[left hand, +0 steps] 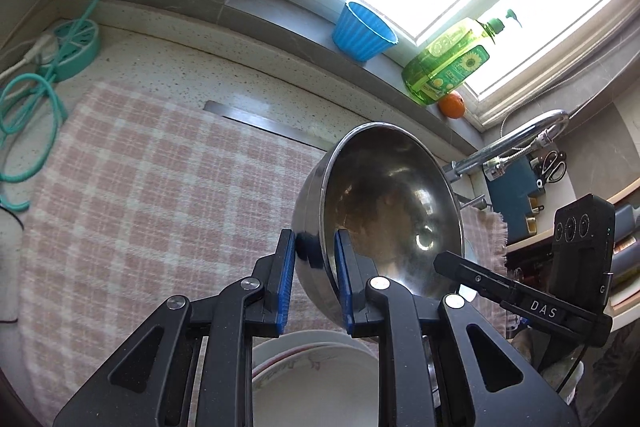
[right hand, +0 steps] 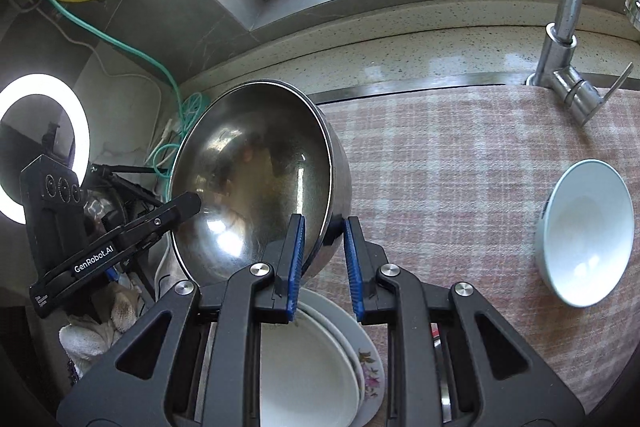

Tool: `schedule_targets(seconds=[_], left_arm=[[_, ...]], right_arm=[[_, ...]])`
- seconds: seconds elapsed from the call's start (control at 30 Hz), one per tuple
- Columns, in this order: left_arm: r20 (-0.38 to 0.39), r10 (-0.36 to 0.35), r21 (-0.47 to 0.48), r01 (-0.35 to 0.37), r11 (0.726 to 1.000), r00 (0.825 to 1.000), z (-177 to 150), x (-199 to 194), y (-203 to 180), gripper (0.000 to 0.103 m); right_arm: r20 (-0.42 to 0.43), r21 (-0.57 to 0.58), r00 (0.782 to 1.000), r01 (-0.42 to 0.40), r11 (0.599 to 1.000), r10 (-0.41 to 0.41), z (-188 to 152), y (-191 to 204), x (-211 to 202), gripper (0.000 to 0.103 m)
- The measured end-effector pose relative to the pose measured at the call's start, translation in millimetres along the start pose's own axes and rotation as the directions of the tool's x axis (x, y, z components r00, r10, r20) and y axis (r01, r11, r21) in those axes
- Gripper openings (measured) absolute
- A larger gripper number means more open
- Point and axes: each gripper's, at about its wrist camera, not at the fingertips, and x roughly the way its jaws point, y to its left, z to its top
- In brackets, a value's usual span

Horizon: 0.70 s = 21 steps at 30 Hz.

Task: Organize plates and bowls
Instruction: 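Lift the steel bowl and carry it beside the plate stack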

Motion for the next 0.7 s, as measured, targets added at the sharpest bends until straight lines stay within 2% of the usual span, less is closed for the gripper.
schedule_targets(seconds=[0.33, 0.7], left_arm=[[0.074, 0.053, -0.106, -0.045, 0.993, 0.996, -26, -52, 53, 0.018], [0.096, 0.138, -0.237, -0.112, 0.965, 0.986, -76, -97, 113, 0.018]], right_arm=[[-0.081, -0.114, 0.995, -0.074, 0.991, 0.065, -24, 63, 29, 0.021], [-0.216, -0.214, 0.972, -0.136, 0.967, 0.089, -67, 119, 78, 0.021]])
